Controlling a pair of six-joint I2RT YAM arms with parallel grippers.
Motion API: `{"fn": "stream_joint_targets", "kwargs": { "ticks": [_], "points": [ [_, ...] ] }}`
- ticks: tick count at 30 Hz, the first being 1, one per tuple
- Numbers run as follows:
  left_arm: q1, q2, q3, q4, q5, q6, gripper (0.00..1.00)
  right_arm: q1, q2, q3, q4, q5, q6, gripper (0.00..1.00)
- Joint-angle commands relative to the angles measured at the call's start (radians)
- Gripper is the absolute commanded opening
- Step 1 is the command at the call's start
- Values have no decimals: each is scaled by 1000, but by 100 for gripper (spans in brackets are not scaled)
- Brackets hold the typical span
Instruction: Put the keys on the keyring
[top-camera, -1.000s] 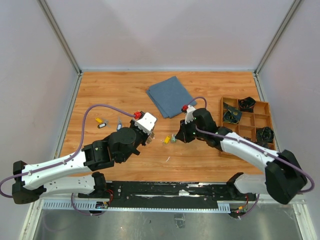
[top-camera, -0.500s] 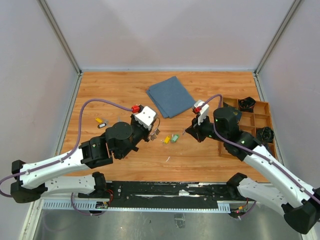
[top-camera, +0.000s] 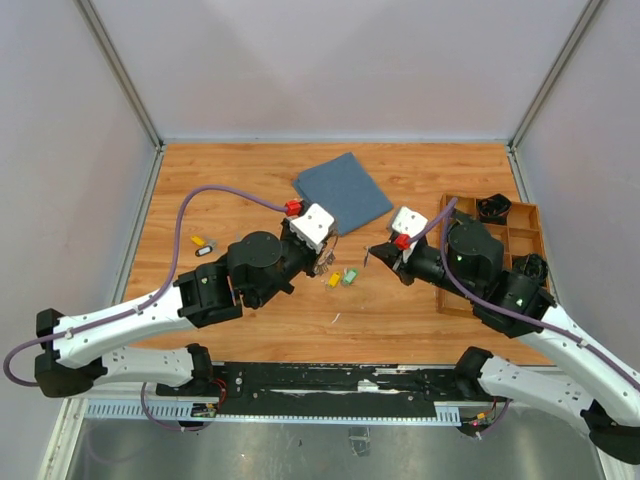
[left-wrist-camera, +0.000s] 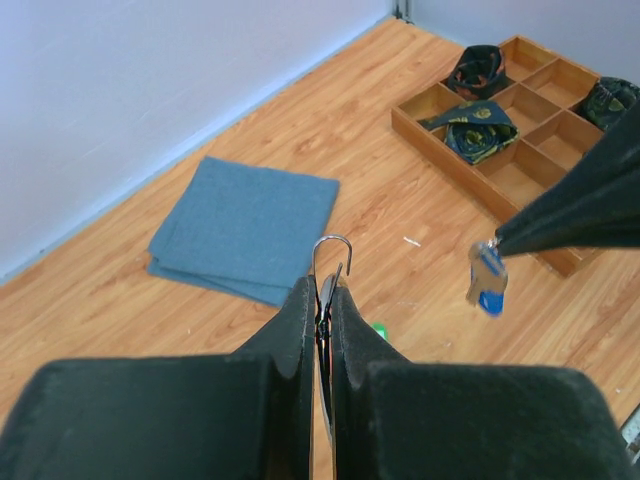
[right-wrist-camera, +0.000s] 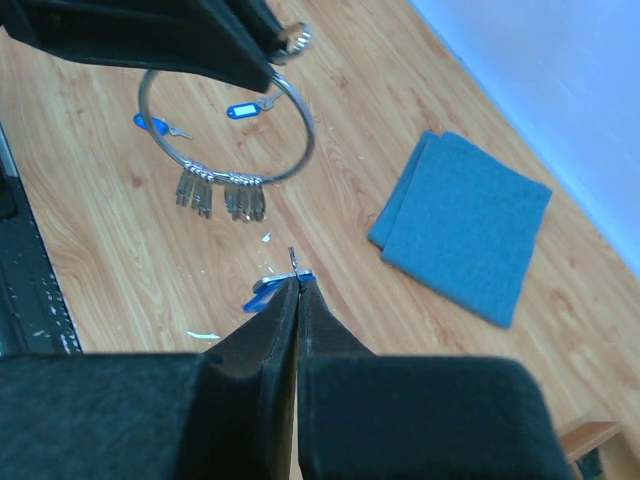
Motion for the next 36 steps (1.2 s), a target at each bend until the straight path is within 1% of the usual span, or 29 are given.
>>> {"fn": "stream_joint_targets", "kwargs": {
  "ticks": [1,3,6,15,26,36],
  "points": [
    [-27,36,63,43,-33,30,0,73,7,29,28,121,-126,1],
    [-42,62,81,29,-71,38,1,82,8,31,42,129,-142,0],
    [-51,89,97,5,-86,36,1,88,13,34,77,134,-152,0],
    [-56,91,99,3,-73,14,0,134,52,63,143,135,-174,0],
    [-57,92,99,-5,-61,0,0,169,66,38,243,169,-168,0],
    [-57,93,106,-8,-59,-3,1,171,94,43,249,156,-169,0]
  ]
}}
